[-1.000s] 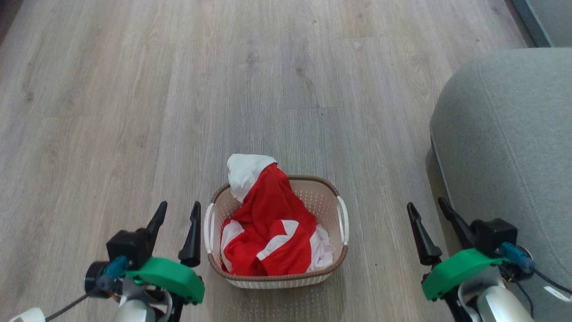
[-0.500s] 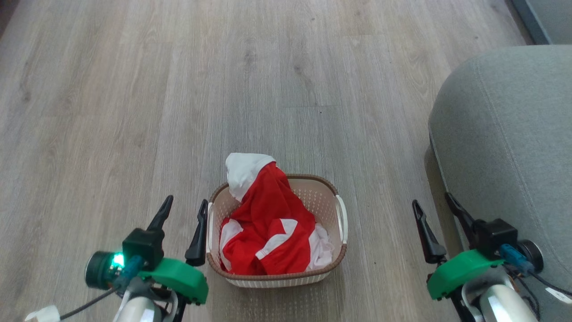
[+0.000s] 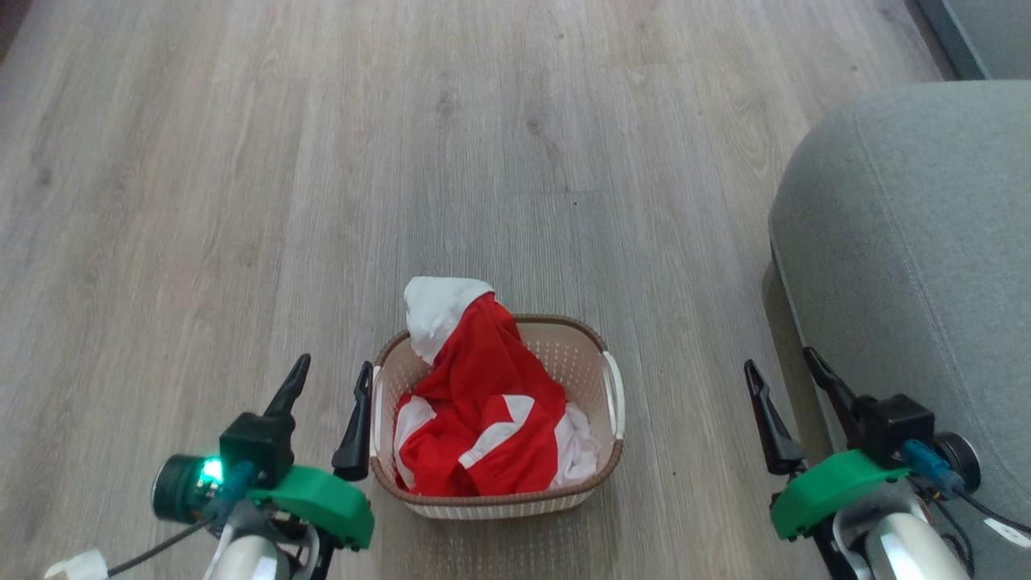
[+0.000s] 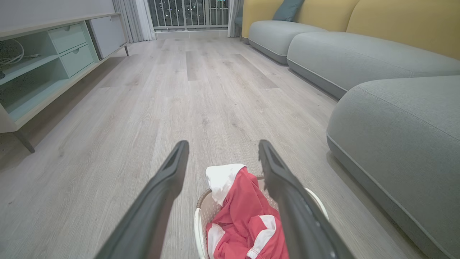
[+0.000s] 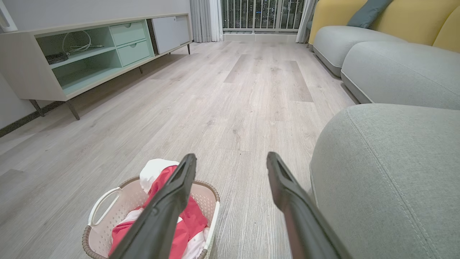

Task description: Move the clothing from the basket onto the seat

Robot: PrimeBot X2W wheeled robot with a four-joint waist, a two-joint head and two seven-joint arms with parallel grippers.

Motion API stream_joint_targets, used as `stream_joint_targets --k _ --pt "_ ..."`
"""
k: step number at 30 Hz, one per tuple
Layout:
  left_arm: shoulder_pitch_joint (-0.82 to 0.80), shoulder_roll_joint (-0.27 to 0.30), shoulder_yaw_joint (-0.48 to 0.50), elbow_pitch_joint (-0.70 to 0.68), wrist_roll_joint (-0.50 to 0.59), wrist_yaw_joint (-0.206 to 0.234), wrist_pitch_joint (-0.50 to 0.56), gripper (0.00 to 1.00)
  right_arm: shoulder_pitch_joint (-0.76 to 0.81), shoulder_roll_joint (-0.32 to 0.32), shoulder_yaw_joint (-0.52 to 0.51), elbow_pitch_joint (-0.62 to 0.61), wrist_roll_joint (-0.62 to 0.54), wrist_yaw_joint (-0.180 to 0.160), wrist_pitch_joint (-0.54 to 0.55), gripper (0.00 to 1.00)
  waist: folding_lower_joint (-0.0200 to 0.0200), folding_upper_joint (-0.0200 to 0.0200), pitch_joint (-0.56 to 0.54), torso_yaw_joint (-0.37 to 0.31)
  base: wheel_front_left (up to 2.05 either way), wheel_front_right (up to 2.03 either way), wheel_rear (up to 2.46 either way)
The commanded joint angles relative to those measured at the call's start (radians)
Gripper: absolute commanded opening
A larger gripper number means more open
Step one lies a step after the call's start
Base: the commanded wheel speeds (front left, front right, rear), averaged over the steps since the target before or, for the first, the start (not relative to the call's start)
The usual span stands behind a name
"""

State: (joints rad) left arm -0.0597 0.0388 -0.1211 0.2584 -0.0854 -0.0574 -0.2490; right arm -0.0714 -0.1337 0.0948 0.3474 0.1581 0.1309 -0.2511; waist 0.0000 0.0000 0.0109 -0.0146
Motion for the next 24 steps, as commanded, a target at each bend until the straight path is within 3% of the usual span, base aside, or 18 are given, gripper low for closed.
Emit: stream_joint_targets --k 1,9,24 --pt "-0.048 0.011 0.037 -0.030 0.002 0.004 -0.013 1.00 -0.026 -0.005 0.020 -0.031 -0.004 0.000 -0.011 1.00 0.0000 0.0000 0.003 -0.002 0.00 0.00 0.00" --pt "-0.087 0.011 0.026 -0.008 -0.011 0.003 -0.013 1.00 -0.067 -0.002 0.014 -0.061 0.001 0.000 -0.011 1.00 0.0000 0.0000 0.111 -0.026 0.00 0.00 0.00" --pt "-0.489 0.020 -0.038 0.292 0.057 -0.009 -0.013 1.00 -0.309 0.048 0.011 -0.180 0.005 0.000 -0.011 1.00 0.0000 0.0000 0.623 -0.139 0.00 0.00 0.00"
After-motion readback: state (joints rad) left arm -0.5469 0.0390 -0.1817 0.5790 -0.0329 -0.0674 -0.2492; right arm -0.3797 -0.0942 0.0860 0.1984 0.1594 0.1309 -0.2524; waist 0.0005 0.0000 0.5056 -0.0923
